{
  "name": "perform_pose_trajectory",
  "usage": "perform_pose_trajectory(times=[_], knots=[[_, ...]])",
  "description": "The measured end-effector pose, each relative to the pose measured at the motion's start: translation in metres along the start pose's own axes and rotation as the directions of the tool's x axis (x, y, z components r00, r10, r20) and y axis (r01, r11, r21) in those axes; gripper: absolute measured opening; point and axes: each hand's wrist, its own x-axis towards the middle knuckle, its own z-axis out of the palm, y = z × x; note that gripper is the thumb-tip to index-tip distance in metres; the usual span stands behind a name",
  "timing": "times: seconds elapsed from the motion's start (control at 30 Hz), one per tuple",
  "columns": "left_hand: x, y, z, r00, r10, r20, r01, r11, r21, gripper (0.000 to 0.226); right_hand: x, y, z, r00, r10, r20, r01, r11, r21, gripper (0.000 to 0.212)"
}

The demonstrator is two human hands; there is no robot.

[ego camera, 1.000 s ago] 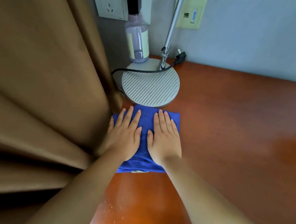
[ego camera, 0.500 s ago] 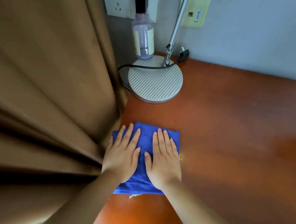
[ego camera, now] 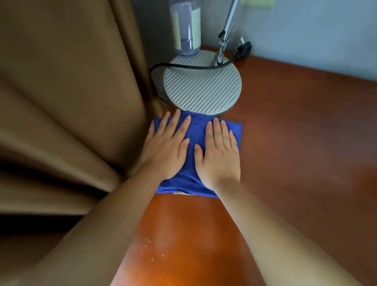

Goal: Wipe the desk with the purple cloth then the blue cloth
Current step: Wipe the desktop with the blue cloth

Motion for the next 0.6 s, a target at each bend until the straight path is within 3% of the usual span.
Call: perform_pose_trajectory(times=[0.17,0.33,0.6], knots=[[-0.052,0.009,0.005,0.997,-0.049,0.06,0.047,0.998,0.037,0.063,-0.047,-0.007,0.006,0.999,-0.029,0.035,0.029,1.0,-0.005,0.073],[-0.112,0.015,0.017,0.994,-0.005,0.108,0.003,1.0,0.025,0.062,-0.111,-0.019,0.011,0.999,0.029,0.021,-0.029,1.0,-0.003,0.062],[-0.069,0.013,0.004,0.998,0.028,0.051,-0.029,1.0,0.006,0.069,-0.076,-0.014,0.007,0.998,0.053,-0.023,-0.053,0.999,-0.006,0.076]])
